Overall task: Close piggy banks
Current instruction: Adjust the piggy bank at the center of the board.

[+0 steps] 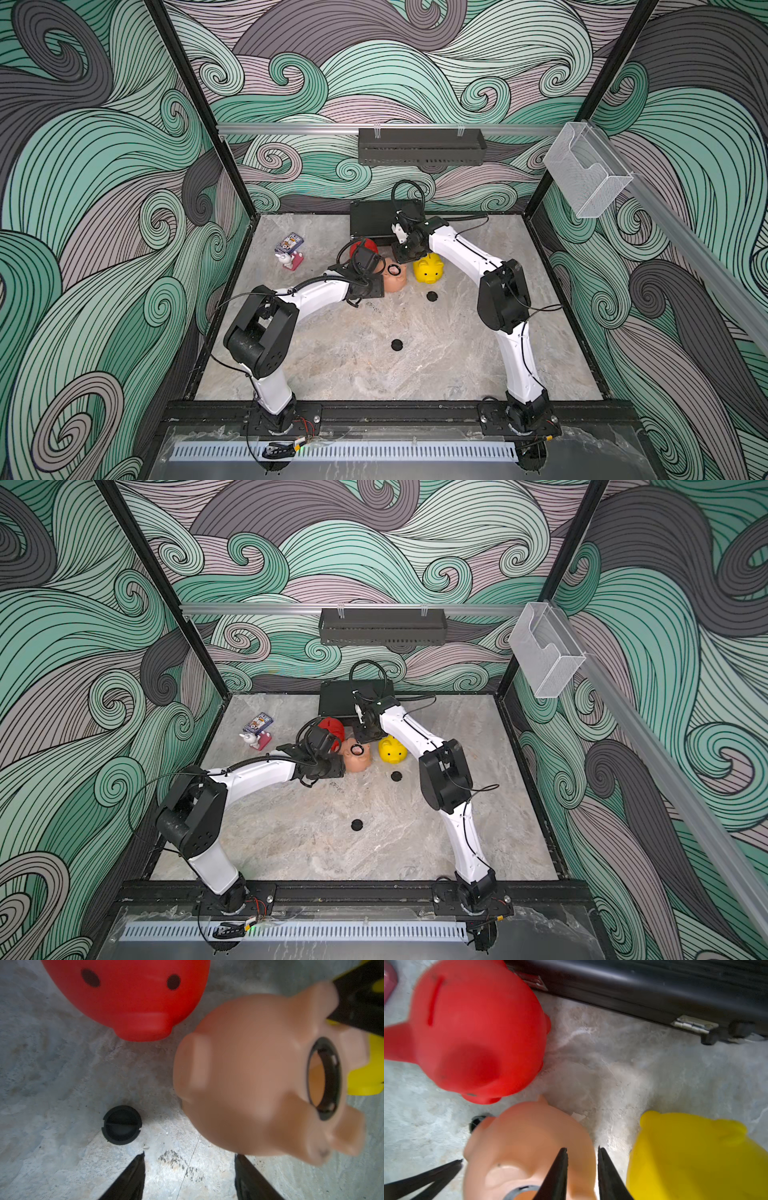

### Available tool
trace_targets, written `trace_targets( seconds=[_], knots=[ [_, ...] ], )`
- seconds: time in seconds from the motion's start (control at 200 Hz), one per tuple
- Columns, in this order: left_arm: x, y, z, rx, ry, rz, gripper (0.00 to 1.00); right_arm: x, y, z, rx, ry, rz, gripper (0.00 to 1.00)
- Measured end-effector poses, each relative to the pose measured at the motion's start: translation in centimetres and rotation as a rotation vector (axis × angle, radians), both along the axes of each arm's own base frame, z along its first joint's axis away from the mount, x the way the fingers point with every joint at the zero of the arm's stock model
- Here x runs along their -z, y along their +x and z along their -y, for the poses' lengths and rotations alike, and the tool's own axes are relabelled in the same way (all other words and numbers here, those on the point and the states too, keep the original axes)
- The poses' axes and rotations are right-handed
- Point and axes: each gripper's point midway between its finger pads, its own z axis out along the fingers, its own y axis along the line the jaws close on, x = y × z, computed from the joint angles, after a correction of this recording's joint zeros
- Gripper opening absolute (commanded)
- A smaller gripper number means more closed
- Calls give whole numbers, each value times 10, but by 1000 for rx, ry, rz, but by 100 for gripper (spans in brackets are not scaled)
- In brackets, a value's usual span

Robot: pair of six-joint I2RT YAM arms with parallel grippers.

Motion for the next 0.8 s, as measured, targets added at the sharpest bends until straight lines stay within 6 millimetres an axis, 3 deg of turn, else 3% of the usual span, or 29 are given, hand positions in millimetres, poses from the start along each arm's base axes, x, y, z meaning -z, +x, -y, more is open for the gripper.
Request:
trace_targets(
  seconds=[0.33,0.605,0.796],
  knots=[
    [-6,7,-4,-9,0,8,68,-11,-19,13,8,-11,-22,32],
    [-1,4,-14,-25,34,-9,67,-20,-15,14,14,-19,4,32],
    [-1,3,-16,-31,43,-17,61,-25,-13,12,14,-12,16,32]
  ],
)
